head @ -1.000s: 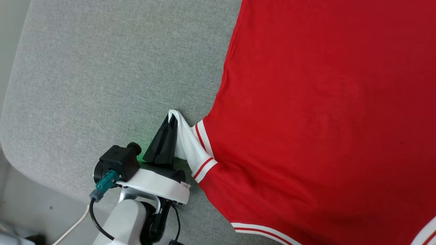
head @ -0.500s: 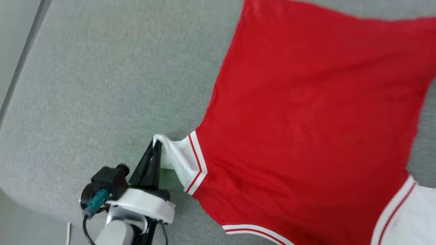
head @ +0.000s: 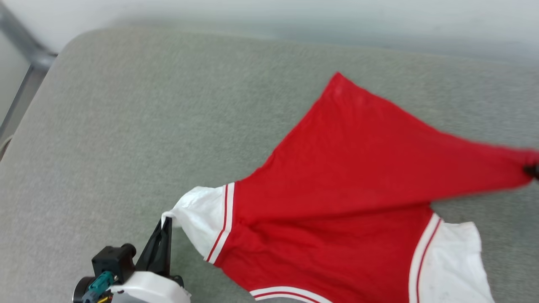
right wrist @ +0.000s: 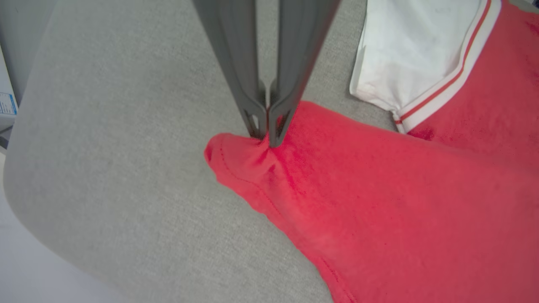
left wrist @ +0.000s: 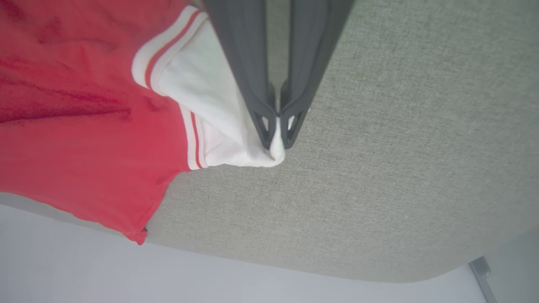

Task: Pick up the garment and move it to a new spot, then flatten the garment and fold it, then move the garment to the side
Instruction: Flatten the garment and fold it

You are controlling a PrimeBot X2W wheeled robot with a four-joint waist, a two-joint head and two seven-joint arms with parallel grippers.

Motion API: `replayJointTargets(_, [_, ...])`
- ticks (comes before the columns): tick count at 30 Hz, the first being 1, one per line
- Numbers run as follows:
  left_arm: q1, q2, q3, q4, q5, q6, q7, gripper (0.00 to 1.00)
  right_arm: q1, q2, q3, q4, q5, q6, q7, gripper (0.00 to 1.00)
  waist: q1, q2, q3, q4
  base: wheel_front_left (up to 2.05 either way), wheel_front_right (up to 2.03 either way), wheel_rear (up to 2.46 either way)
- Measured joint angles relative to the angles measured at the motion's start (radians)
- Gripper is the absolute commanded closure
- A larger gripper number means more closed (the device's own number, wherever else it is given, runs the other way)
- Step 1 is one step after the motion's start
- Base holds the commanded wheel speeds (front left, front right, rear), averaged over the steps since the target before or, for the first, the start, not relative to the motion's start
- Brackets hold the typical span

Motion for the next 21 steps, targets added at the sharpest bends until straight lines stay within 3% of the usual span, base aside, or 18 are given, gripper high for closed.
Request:
replayJointTargets(7, [0.046,0.018,0.008,-0.013,-0.013,0.011,0.011,1.0,0.259,0.003,-0.079,-0.068,0.023,0.0,-0.004,1.0,0.0,0.0,-0.066,-0.062,0.0,0.0,0.0])
replayJointTargets(21, [0.07,0.036,0.011,-0.003,-0.029,0.012,0.014,1.0,0.591,0.152,-0.138,-0.082,0.003,0.0,0.002,1.0,0.0,0.0,-0.114,-0.113,0.0,0.0,0.0])
